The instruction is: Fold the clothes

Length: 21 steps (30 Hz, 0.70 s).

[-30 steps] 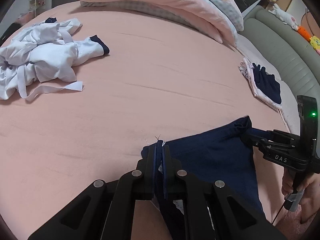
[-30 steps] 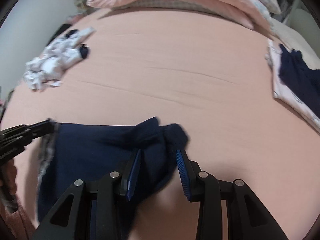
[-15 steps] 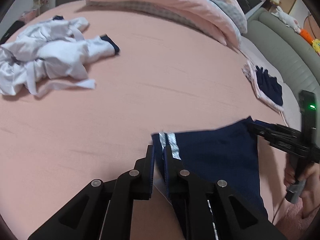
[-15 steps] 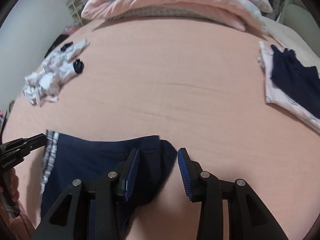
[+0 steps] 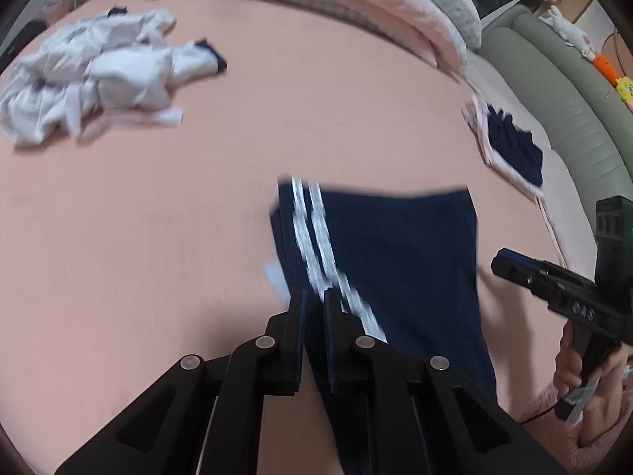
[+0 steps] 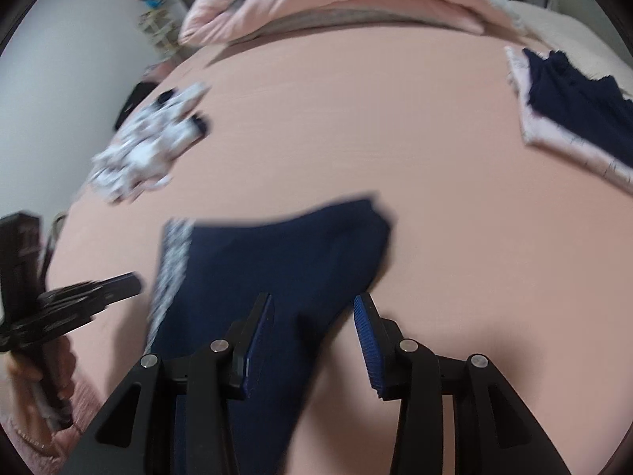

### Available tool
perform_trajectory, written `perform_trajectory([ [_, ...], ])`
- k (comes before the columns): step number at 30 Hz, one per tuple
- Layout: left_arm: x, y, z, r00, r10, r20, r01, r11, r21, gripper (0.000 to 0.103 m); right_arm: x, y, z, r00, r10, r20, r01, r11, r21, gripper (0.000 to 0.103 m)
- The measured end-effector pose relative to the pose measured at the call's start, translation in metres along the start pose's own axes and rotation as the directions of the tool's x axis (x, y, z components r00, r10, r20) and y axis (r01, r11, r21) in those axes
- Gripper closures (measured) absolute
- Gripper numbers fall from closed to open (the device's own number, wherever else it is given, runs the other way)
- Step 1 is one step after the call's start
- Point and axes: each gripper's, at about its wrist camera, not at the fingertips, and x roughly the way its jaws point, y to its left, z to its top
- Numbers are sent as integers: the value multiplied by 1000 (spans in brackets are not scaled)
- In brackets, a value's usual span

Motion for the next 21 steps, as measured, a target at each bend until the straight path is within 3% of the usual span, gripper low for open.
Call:
perform_trajectory([
  [6, -23, -9, -56, 999, -45, -4, 45, 998, -52, 95, -16, 40, -65, 999, 17, -40, -20, 998, -60, 62],
  [9, -32, -3, -80, 998, -62, 0, 62, 991, -118, 95, -23, 36, -95, 998, 24, -52, -26, 999, -45, 62],
  [14, -33, -13, -106, 995, -93, -34, 89, 990, -111, 93, -27, 32, -118, 996, 56, -64, -56, 998, -4, 62],
  [16, -32, -12, -110, 995, -91, -29, 86, 988, -128, 85, -27, 34, -121, 997, 44, -66, -45, 999, -10, 62],
  [18, -30, -11, -112, 996, -86, -27, 82, 986, -145, 66, -27, 37, -125, 997, 31, -69, -32, 999, -14, 62],
  [21, -28, -10, -116, 996, -86, -23, 81, 983, -163, 65, -28, 39, -131, 997, 11, -75, -12, 1000, -17, 62],
])
